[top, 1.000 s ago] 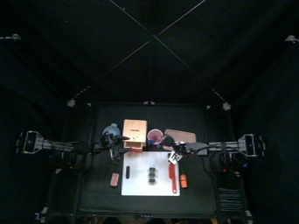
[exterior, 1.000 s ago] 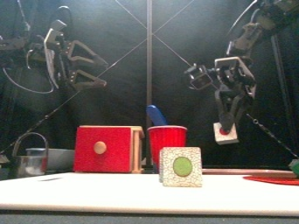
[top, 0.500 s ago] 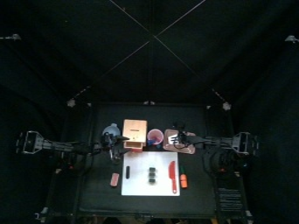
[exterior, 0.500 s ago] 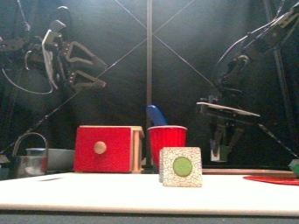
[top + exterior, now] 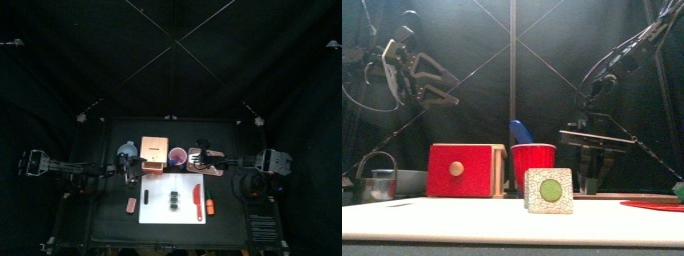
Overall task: Place sushi on board then cut the sushi with the knife then place the pieces on the plate
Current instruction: Place the 4 sushi pieces on the plate
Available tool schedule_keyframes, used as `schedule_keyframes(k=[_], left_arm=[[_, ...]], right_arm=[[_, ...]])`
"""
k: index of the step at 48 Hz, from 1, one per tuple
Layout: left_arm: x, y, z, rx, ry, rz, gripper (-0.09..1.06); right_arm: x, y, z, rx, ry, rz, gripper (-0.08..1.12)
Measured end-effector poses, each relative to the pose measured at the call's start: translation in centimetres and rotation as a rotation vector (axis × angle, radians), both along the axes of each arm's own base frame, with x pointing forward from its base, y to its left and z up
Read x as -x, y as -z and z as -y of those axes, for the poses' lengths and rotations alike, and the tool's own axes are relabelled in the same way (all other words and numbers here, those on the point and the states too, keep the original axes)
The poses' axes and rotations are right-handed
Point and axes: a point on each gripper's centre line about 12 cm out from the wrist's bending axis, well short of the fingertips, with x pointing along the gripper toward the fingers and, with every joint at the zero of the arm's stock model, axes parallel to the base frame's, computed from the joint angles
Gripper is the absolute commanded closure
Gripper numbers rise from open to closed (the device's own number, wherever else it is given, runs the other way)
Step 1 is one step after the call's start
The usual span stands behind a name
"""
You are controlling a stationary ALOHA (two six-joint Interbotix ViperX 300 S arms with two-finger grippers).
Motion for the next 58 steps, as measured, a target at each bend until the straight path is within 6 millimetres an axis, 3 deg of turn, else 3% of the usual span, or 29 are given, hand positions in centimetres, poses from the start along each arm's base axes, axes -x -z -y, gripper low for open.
schedule_keyframes(k=[8, 18, 34, 43, 50, 58], left_arm=[[0.0, 0.0, 0.0, -0.001, 0.001, 0.000, 0.00], [0.0, 0.0, 0.0, -0.001, 0.000, 0.001, 0.00], [0.0, 0.0, -0.2, 0.000, -0.006, -0.001, 0.00], [-0.1, -0.2, -0.3, -0.002, -0.010, 0.008, 0.00], [-0.1, -0.3, -0.4, 0.002, -0.017, 0.009, 0.00], [-0.2, -0.5, -0.6, 0.016, -0.029, 0.019, 0.00]], right_arm=[[-0.3, 0.0, -0.2, 0.000, -0.004, 0.002, 0.27], [-0.3, -0.5, -0.1, 0.008, -0.002, -0.004, 0.27], [0.3, -5.3, -1.5, 0.088, -0.063, 0.068, 0.27], [-0.8, -7.4, -5.8, 0.155, -0.321, 0.174, 0.27], [-2.9, -8.1, -11.3, 0.198, -0.655, 0.293, 0.26], [-5.5, -7.7, -15.2, 0.224, -0.895, 0.378, 0.25]])
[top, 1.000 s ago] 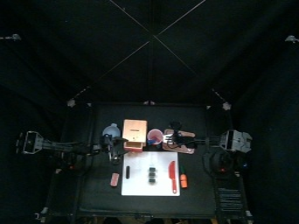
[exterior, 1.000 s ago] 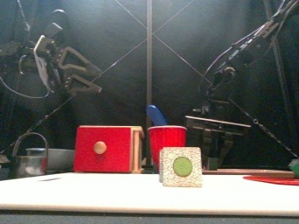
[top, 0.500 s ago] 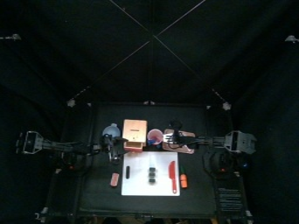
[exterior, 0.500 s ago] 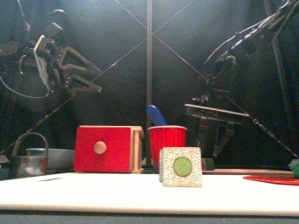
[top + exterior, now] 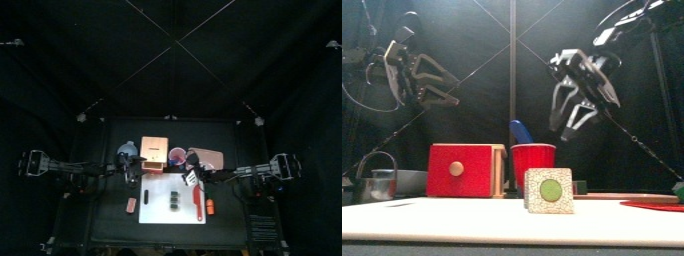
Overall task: Place sushi on board then cut the sushi with the knife then place the pieces on the plate
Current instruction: Place the 4 sushi pieces on the plate
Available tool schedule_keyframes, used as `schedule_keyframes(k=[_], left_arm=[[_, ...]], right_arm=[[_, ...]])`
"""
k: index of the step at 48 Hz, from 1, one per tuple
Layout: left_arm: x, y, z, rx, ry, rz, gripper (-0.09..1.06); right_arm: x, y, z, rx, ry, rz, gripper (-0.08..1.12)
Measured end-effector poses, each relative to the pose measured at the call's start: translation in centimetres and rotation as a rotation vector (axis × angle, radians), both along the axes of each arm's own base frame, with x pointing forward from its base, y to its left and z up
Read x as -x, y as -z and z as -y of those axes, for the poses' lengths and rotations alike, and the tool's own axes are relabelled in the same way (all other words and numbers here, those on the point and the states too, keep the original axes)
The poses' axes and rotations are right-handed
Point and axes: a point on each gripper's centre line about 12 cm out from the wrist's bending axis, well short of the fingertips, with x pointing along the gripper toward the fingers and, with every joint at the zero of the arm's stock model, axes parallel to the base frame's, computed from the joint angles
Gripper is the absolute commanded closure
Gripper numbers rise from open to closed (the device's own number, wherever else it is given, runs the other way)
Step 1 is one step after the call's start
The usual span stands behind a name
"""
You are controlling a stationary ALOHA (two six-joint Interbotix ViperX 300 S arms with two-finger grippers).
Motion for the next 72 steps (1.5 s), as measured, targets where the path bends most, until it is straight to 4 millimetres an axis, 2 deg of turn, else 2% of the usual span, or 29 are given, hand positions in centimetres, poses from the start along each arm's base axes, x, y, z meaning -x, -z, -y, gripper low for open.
schedule_keyframes(k=[9, 18, 29, 43, 56, 72], left_arm=[[-0.3, -0.6, -0.2, 0.023, -0.020, 0.021, 0.00], [-0.5, -0.8, -0.4, 0.039, -0.034, 0.031, 0.00], [-0.4, -0.8, -0.5, 0.051, -0.046, 0.034, 0.00], [-0.4, -0.8, -0.6, 0.055, -0.051, 0.034, 0.00], [-0.4, -0.8, -0.5, 0.057, -0.049, 0.033, 0.00], [-0.1, -0.3, -0.6, 0.062, -0.055, 0.018, 0.00]], right_arm=[[-2.1, 2.4, -2.1, 0.100, -0.146, -0.054, 0.15], [-2.1, 3.5, -2.3, 0.185, -0.216, -0.118, 0.02], [-1.8, 4.2, -1.8, 0.222, -0.231, -0.165, 0.03], [-1.9, 6.1, -0.9, 0.224, -0.215, -0.218, 0.03], [-2.5, 5.9, -0.4, 0.224, -0.200, -0.210, 0.03], [-3.0, 6.7, -0.7, 0.219, -0.205, -0.224, 0.03]])
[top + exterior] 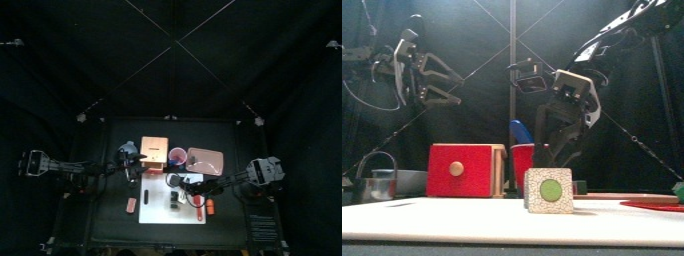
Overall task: Place sushi on board then cut the sushi with the knife then place the pieces on the plate
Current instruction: Place the 4 sushi pieces on the plate
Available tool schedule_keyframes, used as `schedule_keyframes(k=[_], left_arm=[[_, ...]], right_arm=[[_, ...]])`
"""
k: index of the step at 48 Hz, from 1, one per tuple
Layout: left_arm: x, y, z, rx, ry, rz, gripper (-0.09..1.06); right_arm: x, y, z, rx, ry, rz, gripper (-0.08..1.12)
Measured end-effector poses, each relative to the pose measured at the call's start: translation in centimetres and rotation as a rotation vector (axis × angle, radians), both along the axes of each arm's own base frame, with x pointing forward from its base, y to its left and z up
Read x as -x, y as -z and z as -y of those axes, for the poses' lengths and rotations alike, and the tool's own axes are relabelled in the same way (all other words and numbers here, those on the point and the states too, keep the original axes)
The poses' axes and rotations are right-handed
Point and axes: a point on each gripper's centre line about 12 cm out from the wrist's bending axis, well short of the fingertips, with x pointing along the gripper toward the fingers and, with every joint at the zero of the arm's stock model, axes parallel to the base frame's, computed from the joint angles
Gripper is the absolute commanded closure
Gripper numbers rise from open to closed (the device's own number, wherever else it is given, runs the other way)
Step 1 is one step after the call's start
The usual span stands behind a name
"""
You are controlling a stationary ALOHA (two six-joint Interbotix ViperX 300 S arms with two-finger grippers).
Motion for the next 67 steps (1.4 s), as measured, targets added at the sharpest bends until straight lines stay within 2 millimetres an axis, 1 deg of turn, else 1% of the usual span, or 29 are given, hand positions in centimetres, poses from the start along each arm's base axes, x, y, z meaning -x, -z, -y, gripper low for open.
schedule_keyframes(k=[6, 9, 11, 17, 19, 23, 26, 31, 33, 37, 44, 49, 54, 59, 62, 67], left_arm=[[0.0, 0.0, 0.0, 0.004, -0.003, -0.001, 0.00], [0.0, 0.0, 0.0, 0.004, -0.003, 0.000, 0.00], [0.1, 0.1, 0.0, 0.005, -0.004, -0.004, 0.00], [0.2, 0.3, 0.0, 0.007, -0.004, -0.009, 0.00], [0.3, 0.4, -0.1, 0.010, -0.008, -0.010, 0.00], [0.3, 0.5, -0.1, 0.013, -0.010, -0.012, 0.00], [0.4, 0.6, -0.1, 0.015, -0.011, -0.015, 0.00], [0.4, 0.6, -0.1, 0.015, -0.012, -0.015, 0.00], [0.4, 0.6, -0.1, 0.015, -0.011, -0.015, 0.00], [0.4, 0.6, -0.1, 0.015, -0.012, -0.015, 0.00], [0.4, 0.6, -0.1, 0.017, -0.013, -0.017, 0.00], [0.4, 0.6, -0.1, 0.017, -0.012, -0.017, 0.00], [0.4, 0.6, -0.1, 0.017, -0.011, -0.018, 0.00], [0.4, 0.6, -0.1, 0.016, -0.011, -0.019, 0.00], [0.4, 0.6, -0.1, 0.016, -0.011, -0.019, 0.00], [0.4, 0.6, -0.1, 0.017, -0.011, -0.018, 0.00]], right_arm=[[-0.3, 0.4, 0.0, -0.001, 0.002, -0.008, 0.04], [-0.4, 0.5, -0.1, -0.002, 0.003, -0.009, 0.08], [-0.6, 0.7, -0.1, -0.003, 0.004, -0.011, 0.11], [-0.6, 1.5, 0.0, 0.003, 0.007, -0.037, 0.28], [-0.5, 1.7, 0.0, 0.006, 0.009, -0.044, 0.35], [-0.5, 1.8, 0.0, 0.008, 0.010, -0.049, 0.44], [-0.4, 1.8, 0.1, 0.009, 0.015, -0.056, 0.48], [0.1, 1.5, 0.4, 0.023, 0.035, -0.079, 0.48], [0.8, 1.1, 0.7, 0.036, 0.051, -0.097, 0.48], [2.4, -0.4, 1.5, 0.061, 0.094, -0.125, 0.48], [6.6, -3.3, 2.7, 0.051, 0.216, -0.170, 0.48], [9.5, -4.6, 3.4, 0.001, 0.319, -0.179, 0.48], [12.4, -4.5, 5.3, -0.064, 0.487, -0.170, 0.48], [14.0, -3.7, 7.7, -0.106, 0.655, -0.152, 0.48], [14.3, -3.1, 9.2, -0.120, 0.731, -0.131, 0.48], [14.0, -2.5, 11.9, -0.149, 0.829, -0.069, 0.48]])
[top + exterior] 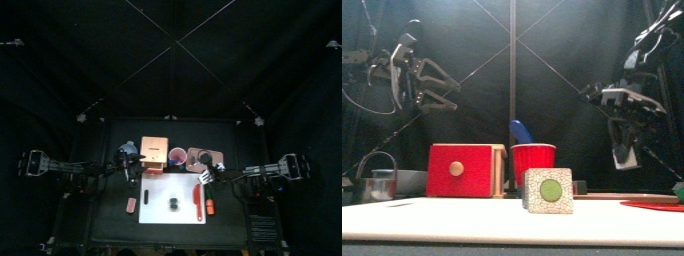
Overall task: Place sushi on board then cut the sushi with the knife then place the pieces on the plate
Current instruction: Place the 4 sushi pieces on the plate
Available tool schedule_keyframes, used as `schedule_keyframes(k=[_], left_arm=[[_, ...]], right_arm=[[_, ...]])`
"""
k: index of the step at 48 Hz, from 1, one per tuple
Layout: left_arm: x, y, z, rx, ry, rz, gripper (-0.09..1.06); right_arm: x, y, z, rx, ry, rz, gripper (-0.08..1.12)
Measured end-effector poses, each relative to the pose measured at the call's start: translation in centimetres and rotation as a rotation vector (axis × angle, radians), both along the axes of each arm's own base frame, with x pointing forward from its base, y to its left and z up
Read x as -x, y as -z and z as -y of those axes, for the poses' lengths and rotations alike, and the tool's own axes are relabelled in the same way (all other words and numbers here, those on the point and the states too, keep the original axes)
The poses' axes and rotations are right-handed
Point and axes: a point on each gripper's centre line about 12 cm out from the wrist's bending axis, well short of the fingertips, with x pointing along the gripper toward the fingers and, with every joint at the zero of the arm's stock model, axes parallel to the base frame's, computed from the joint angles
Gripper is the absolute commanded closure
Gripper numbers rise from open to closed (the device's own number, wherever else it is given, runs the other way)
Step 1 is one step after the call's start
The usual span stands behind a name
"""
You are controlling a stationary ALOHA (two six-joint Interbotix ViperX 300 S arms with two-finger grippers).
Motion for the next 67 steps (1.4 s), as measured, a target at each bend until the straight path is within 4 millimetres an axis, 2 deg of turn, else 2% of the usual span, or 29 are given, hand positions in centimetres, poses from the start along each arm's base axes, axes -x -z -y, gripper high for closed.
schedule_keyframes(k=[6, 11, 24, 35, 41, 51, 57, 63, 67], left_arm=[[0.0, 0.1, 0.0, 0.000, 0.000, -0.002, 0.00], [0.0, 0.0, 0.0, 0.000, 0.000, 0.000, 0.00], [0.1, 0.1, 0.0, -0.004, 0.001, -0.004, 0.00], [0.1, 0.2, 0.1, -0.010, 0.008, -0.008, 0.00], [0.1, 0.2, 0.1, -0.011, 0.008, -0.008, 0.00], [0.2, 0.3, 0.1, -0.010, 0.007, -0.009, 0.00], [0.2, 0.3, 0.1, -0.009, 0.007, -0.009, 0.00], [0.2, 0.3, 0.1, -0.008, 0.008, -0.009, 0.00], [0.2, 0.3, 0.1, -0.008, 0.007, -0.011, 0.00]], right_arm=[[-0.5, 1.2, 2.5, -0.022, 0.104, 0.022, 0.48], [-1.2, 2.2, 3.6, -0.028, 0.131, -0.004, 0.48], [-2.5, 4.0, 4.2, -0.043, 0.145, -0.070, 0.46], [-2.5, 4.0, 4.3, -0.028, 0.138, -0.080, 0.27], [-2.5, 3.9, 4.4, -0.026, 0.139, -0.082, 0.23], [-2.5, 2.9, 4.7, 0.008, 0.132, -0.086, 0.23], [-1.7, 1.2, 4.7, 0.036, 0.146, -0.101, 0.23], [-2.1, -1.3, 3.0, 0.077, 0.062, -0.043, 0.23], [-3.3, -2.9, 0.2, 0.095, -0.081, 0.018, 0.23]])
